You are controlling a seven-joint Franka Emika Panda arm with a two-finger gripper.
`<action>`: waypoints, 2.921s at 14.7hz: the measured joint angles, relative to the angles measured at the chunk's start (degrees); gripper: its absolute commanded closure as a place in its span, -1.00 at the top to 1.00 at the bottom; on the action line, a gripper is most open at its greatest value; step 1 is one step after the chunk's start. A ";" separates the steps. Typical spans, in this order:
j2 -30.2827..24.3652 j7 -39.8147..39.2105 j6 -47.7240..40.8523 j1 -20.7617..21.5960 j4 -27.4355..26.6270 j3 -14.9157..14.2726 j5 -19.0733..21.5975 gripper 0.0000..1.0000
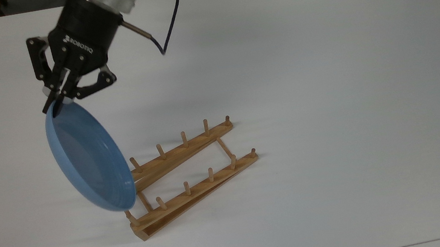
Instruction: Place plate in plate rack
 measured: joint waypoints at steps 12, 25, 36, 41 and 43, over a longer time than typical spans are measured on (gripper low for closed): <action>5.13 9.64 0.01 2.00 -0.12 0.12 -10.12 -1.00; 7.85 13.94 0.01 2.69 0.18 0.74 -13.36 1.00; -1.73 9.65 -16.46 1.23 1.10 2.99 29.48 1.00; -7.99 6.96 -33.91 1.86 1.17 3.62 47.94 1.00; -10.84 6.91 -40.36 3.24 1.15 3.67 51.72 1.00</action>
